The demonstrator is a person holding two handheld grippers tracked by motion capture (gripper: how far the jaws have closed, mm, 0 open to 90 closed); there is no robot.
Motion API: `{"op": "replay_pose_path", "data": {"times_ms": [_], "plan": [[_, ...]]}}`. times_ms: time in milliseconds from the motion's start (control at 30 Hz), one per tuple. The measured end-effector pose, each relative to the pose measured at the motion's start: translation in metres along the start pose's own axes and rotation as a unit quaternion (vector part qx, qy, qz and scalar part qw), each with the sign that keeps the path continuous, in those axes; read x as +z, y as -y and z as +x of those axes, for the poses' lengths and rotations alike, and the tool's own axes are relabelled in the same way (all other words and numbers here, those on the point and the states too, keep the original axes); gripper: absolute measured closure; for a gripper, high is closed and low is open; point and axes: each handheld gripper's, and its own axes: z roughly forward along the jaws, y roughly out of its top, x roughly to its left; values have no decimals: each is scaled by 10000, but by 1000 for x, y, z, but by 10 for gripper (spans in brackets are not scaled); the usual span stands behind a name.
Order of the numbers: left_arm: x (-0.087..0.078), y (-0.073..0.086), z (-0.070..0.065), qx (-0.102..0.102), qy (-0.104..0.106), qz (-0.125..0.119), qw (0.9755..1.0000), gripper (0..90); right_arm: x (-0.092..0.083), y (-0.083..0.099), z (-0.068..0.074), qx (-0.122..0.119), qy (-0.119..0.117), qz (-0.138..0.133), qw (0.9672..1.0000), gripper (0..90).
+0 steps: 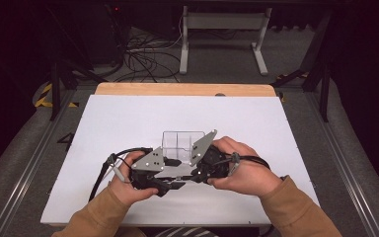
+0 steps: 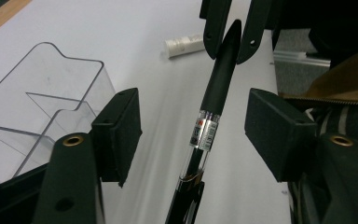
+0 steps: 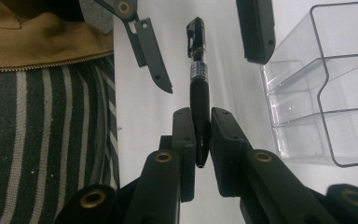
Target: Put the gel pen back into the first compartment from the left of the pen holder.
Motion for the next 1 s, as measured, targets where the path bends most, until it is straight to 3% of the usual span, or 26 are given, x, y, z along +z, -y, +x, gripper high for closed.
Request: {"op": "replay_pose_path", "data": {"times_ms": [267,600,867,1000], "plan": [[7,-5,-5,428,92,373,9983,581,2,0,0,3,-4,11,10000,814],[14,-5,-8,702,121,654,9953,748,4,0,0,-25,-50,17,10000,814],[15,-6,-9,872,255,805,9926,792,7,0,1,-82,-131,-4,9999,813],[14,-6,-9,865,247,807,9927,794,7,-1,1,-86,-136,-28,9999,812]]}}
